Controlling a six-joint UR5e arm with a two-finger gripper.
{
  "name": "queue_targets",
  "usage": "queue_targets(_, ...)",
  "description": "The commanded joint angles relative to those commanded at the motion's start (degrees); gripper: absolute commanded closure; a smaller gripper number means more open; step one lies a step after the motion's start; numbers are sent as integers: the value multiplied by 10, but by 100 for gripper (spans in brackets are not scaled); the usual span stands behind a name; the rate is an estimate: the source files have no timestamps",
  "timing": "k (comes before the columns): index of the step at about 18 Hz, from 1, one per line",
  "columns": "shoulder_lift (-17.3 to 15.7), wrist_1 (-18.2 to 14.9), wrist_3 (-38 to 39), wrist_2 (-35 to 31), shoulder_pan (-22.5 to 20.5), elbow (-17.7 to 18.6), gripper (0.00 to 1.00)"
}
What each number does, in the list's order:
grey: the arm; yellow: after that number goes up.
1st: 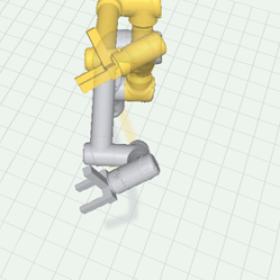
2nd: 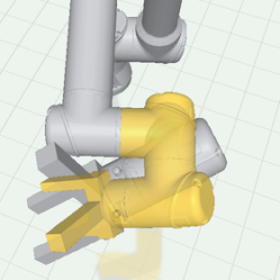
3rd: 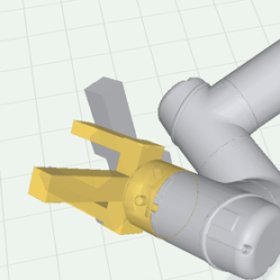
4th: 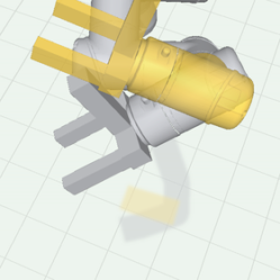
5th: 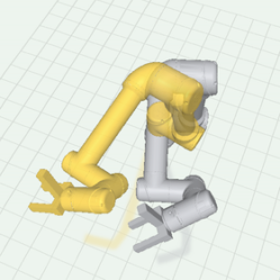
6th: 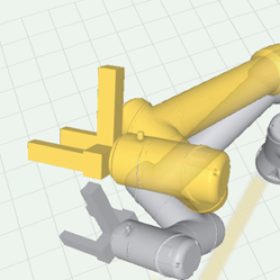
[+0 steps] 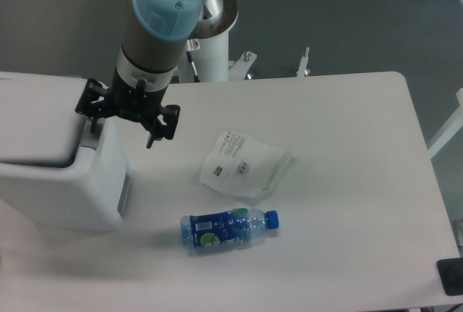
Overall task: Open the trash can
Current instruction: 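Push the gripper against the lid edge to flip the lid open, then hold the gripper beside the opened trash can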
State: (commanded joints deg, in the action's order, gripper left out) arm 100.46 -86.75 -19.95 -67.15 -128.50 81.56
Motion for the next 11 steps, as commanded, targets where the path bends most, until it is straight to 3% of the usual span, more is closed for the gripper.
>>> queue_targets(7, -3, 0, -3, -1, -6, -6, 0)
queue_targets(11, -5, 1, -11, -2, -37, -27, 0)
